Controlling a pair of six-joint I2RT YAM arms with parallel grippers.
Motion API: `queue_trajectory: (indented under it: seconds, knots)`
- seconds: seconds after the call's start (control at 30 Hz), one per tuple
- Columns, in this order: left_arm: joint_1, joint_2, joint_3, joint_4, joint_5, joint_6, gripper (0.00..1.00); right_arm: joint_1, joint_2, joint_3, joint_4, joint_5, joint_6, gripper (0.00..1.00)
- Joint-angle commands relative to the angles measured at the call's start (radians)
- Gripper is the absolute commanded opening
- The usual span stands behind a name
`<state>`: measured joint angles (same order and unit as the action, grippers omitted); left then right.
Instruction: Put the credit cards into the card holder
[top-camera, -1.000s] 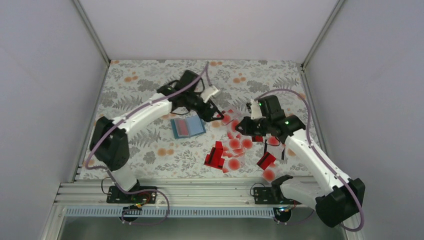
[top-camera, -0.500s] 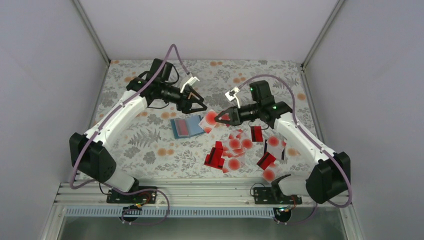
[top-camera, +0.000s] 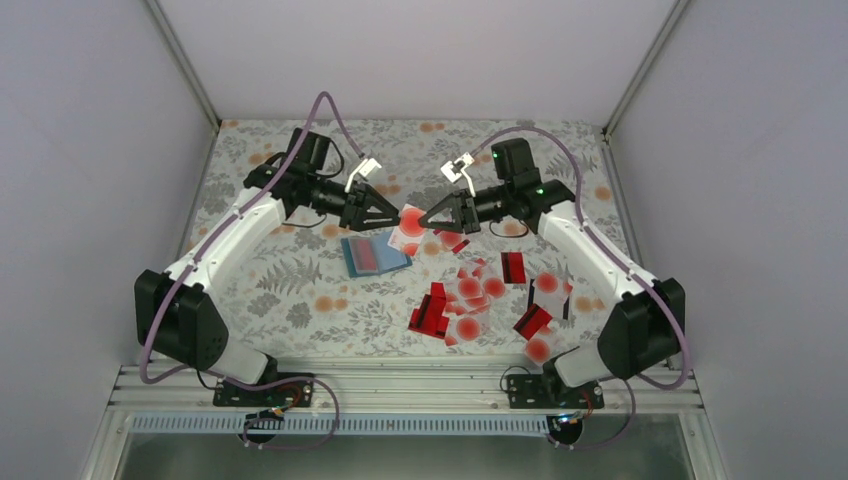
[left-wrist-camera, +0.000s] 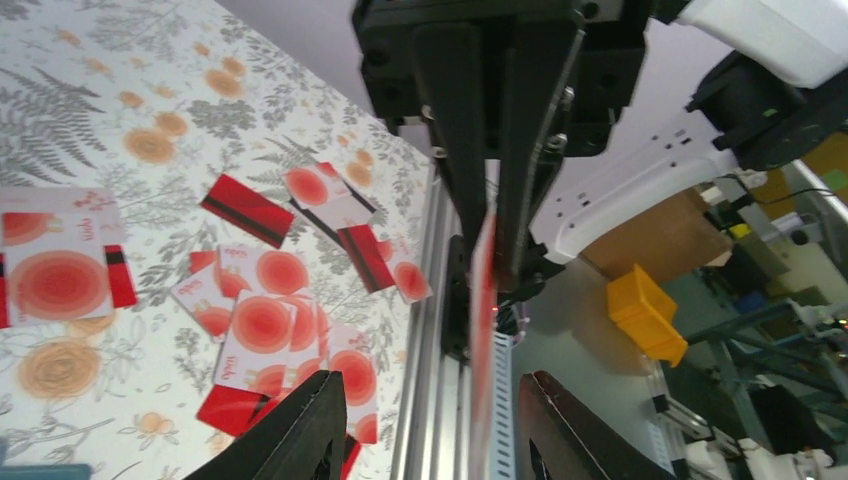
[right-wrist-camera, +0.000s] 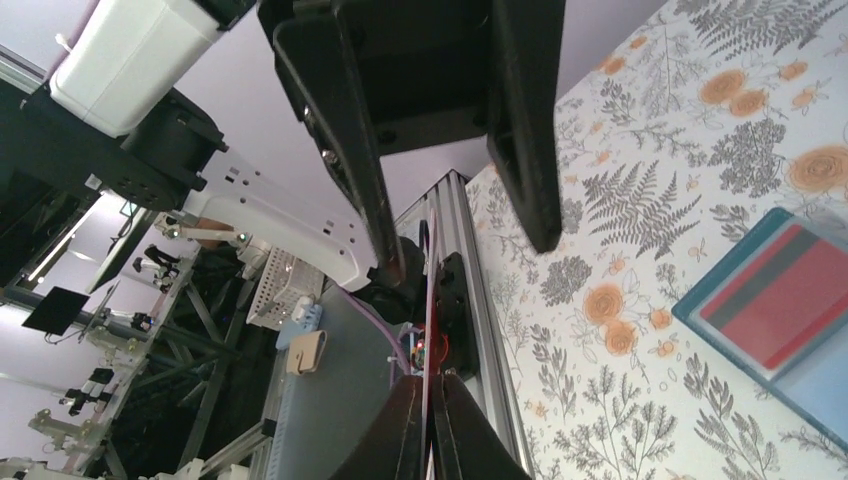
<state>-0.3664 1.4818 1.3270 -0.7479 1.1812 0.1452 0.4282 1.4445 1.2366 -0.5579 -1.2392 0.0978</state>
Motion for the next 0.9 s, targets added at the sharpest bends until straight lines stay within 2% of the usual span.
queue_trajectory:
  seconds: [0.0,0.17,0.3,0.87]
  knots:
    - [0.006,-0.017,-0.021,0.022,0.129,0.019,0.44,-0.015,0.039,0.075,-0.015,-0.057,-0.048,0.04]
    - [0.008,-0.006,-0.021,0.030,0.193,0.019,0.43,-0.017,0.068,0.094,-0.009,-0.062,-0.047,0.04]
    - [0.009,0.008,-0.022,0.033,0.210,0.019,0.37,-0.019,0.079,0.103,0.005,-0.066,-0.037,0.04]
    - [0.008,0.023,-0.070,0.130,0.202,-0.050,0.34,-0.019,0.114,0.135,0.036,-0.106,-0.018,0.04]
